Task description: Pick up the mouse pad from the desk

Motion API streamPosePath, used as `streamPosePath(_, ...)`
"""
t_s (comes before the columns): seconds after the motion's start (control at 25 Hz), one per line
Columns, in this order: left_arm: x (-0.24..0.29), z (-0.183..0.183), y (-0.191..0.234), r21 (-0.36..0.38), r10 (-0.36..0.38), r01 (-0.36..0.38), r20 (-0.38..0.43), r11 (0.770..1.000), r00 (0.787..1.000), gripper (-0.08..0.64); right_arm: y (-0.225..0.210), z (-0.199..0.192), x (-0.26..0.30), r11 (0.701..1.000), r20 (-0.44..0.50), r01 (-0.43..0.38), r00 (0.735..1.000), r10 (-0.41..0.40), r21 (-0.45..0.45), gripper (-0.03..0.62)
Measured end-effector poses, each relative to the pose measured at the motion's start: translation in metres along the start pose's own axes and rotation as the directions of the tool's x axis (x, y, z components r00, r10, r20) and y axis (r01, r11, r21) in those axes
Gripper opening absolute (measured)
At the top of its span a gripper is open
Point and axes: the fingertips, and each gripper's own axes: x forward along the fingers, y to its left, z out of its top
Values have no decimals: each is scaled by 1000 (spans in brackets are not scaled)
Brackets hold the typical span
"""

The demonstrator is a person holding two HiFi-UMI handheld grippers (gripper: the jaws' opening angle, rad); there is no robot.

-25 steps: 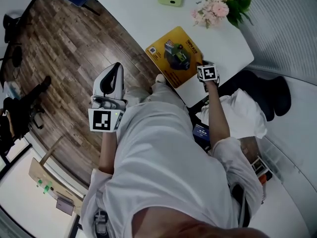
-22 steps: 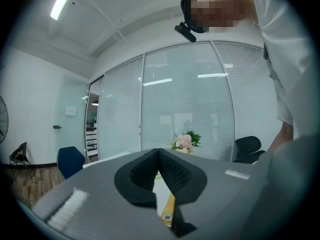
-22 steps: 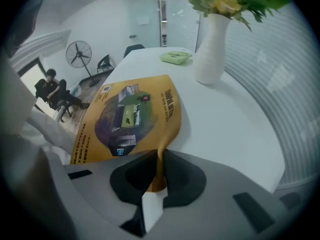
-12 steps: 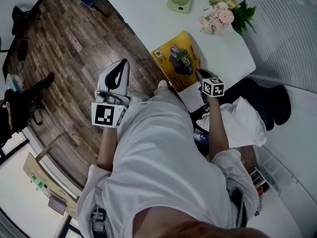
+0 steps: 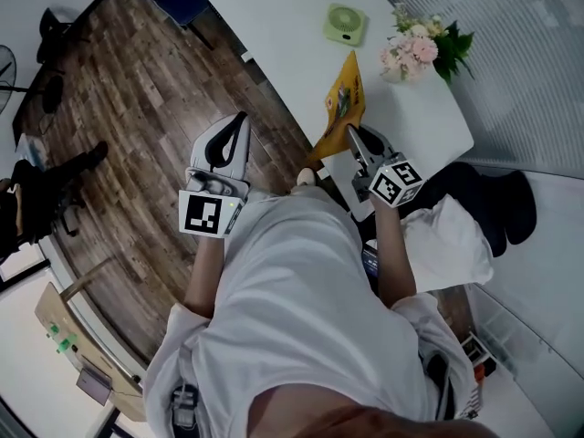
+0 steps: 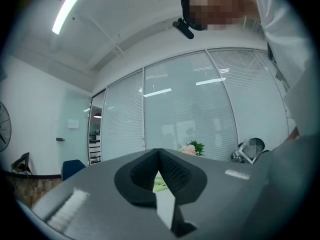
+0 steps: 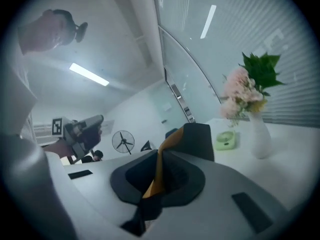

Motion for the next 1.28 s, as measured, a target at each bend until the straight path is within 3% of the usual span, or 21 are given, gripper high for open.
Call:
streamPosePath(0.24, -22, 23, 13, 2, 37, -37, 31, 999, 999, -12, 74, 106, 3, 984, 202, -26, 977, 62, -178, 25)
streamPosePath(0.4, -32, 54, 16, 10, 61, -62, 60, 998, 996, -12, 128, 161, -7, 936, 288, 29, 954, 78, -351, 26)
streamPosePath(0.6, -46, 86, 21, 14, 51, -52, 95, 999, 994, -12, 187, 200, -18, 905, 360, 86, 930, 78, -418, 25)
streamPosePath(0.68, -51, 94, 20, 16, 43, -45, 113, 999, 993, -12, 200, 205, -19, 887, 369, 132, 928, 46, -442, 25)
streamPosePath(0.88, -73, 99, 21, 59, 24, -31, 114, 998, 993, -12, 238, 184, -15, 810, 342, 225, 939, -32, -541, 25)
streamPosePath(1.08, -78, 95, 25, 50, -3, -3, 122, 999, 993, -12, 250, 171, -17, 808, 335, 249, 940, -69, -533, 25)
streamPosePath(1.28, -86, 84, 22, 34, -24, 21, 107, 999, 994, -12, 258, 166, -22, 784, 333, 277, 938, -95, -556, 25)
